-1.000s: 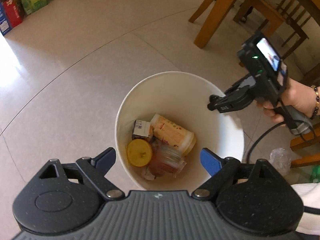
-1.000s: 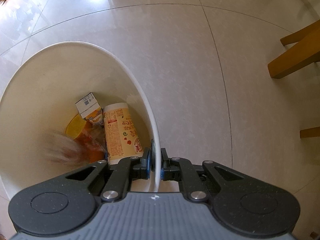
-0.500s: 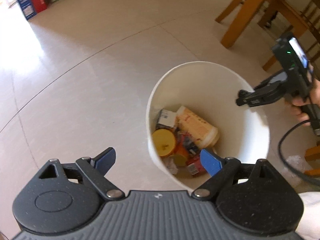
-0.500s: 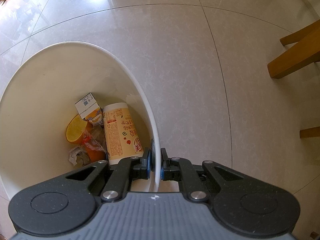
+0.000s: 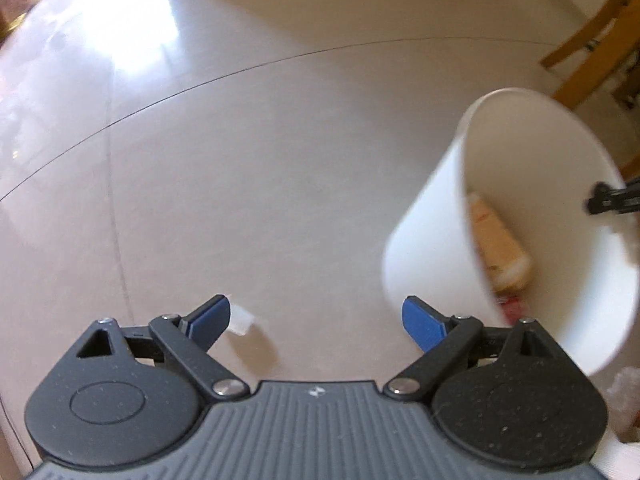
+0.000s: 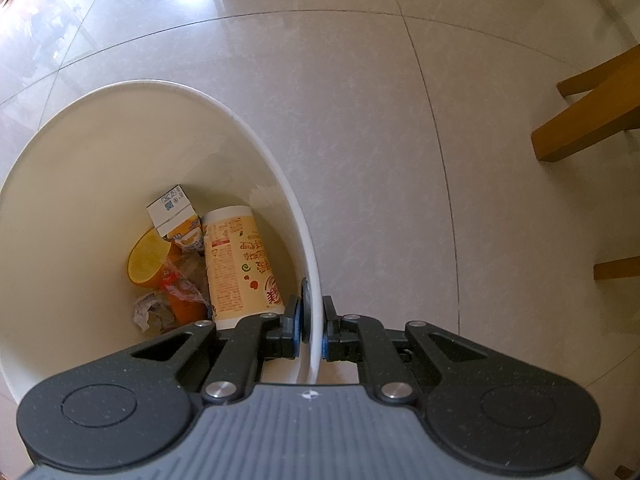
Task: Collect trash
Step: 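Move the left gripper to the clear plastic cup and grasp it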
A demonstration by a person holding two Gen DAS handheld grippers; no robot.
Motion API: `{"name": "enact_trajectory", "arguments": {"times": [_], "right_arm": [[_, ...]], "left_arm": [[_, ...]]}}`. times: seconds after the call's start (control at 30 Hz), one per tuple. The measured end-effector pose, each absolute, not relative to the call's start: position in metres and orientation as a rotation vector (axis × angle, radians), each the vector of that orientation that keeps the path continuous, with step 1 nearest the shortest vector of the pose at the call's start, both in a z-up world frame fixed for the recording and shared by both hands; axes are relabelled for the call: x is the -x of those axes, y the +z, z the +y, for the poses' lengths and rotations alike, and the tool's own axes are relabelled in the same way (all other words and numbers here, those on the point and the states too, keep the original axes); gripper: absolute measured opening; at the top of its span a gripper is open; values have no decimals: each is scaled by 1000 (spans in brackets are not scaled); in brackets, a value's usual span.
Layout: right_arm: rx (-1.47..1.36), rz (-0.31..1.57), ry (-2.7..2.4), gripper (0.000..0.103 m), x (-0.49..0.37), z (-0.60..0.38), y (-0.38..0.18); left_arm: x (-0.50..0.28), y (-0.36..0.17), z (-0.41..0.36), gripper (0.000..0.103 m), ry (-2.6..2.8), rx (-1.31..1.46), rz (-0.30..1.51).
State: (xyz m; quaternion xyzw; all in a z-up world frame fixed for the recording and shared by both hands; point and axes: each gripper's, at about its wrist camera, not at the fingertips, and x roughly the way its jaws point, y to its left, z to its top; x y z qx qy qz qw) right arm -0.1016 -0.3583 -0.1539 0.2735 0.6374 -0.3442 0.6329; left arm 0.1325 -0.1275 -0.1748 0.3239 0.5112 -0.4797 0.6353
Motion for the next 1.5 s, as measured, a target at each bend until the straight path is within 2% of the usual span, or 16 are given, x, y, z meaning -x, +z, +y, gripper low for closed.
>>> {"name": "enact_trajectory", "arguments": {"times": [0.5, 0.6, 0.73, 0.9, 1.0, 1.2, 1.3, 1.5], "right_arm": [[-630, 1448, -795, 12, 102, -358, -154], [-634, 1442, -798, 12, 103, -359, -153], [-652, 1434, -808, 12, 105, -361, -153], [-645, 1439, -809, 12, 105, -361, -152], [-642, 1444, -804, 12, 104, -361, -152], [-636, 1451, -803, 12, 102, -360, -153], [-634, 1452, -803, 12, 102, -360, -154], [-637, 1454, -803, 12, 102, -360, -155]], "left_arm": [[-167, -314, -112, 90, -1143, -1005, 1021], [-170, -341, -108, 85, -1161, -1062, 1014], [-172, -370, -107, 74, -1187, -1118, 1002], [-170, -390, -111, 73, -1217, -1153, 967], [-172, -399, -113, 65, -1207, -1144, 984], [-175, -409, -115, 57, -1197, -1123, 1031], [-182, -408, -115, 45, -1193, -1108, 1064], [-189, -403, -115, 43, -1165, -1062, 1095]]}}
